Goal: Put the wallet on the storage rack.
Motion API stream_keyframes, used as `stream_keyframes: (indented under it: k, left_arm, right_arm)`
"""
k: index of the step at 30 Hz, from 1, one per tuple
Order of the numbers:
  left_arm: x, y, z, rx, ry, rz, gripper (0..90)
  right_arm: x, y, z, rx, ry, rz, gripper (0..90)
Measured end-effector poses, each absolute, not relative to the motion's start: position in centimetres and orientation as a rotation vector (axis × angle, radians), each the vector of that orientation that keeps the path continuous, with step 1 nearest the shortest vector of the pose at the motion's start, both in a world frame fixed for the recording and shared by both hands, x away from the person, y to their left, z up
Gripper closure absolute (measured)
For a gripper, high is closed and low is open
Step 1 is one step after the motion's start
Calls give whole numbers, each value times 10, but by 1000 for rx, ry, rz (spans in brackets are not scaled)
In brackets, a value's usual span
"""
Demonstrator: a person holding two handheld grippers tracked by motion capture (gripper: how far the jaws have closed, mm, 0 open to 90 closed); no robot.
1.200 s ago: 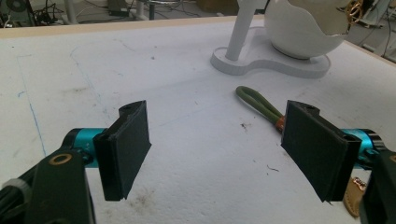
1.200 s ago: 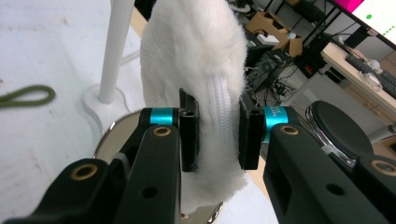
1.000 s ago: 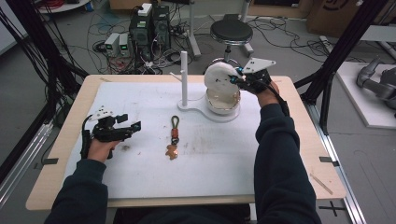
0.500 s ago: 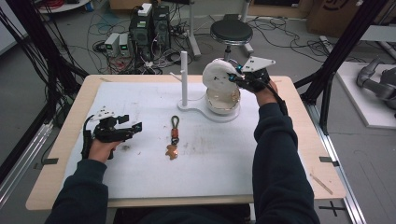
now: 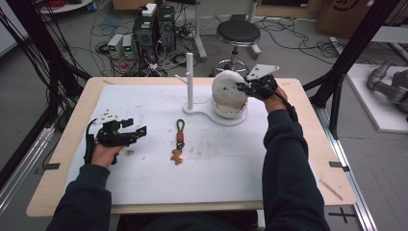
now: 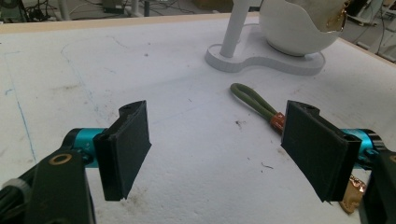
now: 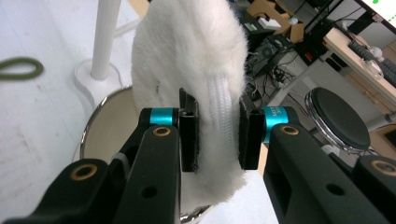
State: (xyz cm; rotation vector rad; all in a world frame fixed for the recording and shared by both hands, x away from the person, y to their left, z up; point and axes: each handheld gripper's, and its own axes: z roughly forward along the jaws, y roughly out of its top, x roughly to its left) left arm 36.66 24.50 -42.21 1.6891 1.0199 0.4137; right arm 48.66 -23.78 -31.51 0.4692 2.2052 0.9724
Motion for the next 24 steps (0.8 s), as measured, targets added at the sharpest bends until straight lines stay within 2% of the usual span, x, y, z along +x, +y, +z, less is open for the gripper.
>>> stream_keyframes:
  k: [7,12,19,20,22,24]
  left_arm:
    - [367,244,-422,1699,1017,409,235]
    - [367,243,-423,1702,1017,406,235]
    - [367,243,-424,1701,1016,396,235]
    - [367,242,-424,1703,1016,395,235]
    - [367,242,-424,1703,1015,392,235]
    - [367,242,-424,1706,1016,392,235]
  right_arm:
    - [486,-245,-337,532,2254,932,753]
    - [489,-230,-348,480,2310,847,755]
    - [489,-229,-352,490,2346,826,748]
    - [489,-233,-352,563,2383,871,676]
    - [488,-235,-351,582,2393,888,644]
    - [485,-238,-349,619,2417,939,538]
